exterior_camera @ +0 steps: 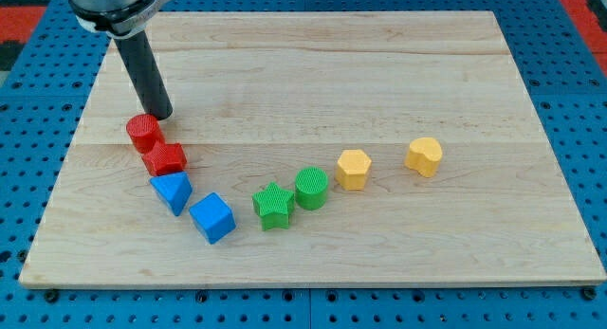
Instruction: Push the heart into the hexagon
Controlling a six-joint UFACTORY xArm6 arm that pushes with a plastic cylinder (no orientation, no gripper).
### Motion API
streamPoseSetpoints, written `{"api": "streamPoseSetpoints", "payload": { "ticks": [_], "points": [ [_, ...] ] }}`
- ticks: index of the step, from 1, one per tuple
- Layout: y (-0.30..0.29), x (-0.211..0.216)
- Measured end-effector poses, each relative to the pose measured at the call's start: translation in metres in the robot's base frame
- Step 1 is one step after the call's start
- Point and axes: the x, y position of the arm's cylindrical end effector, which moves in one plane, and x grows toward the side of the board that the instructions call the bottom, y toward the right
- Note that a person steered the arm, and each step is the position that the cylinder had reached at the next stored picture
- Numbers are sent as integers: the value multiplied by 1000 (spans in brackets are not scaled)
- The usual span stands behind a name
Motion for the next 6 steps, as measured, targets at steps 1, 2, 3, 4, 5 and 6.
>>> {"api": "streamPoseSetpoints", "payload": {
  "ticks": [1,2,3,4,5,6],
  "points": [
    [53,-20],
    [199,-19],
    [328,-1],
    [412,38],
    [361,65],
    [360,84]
  ]
}}
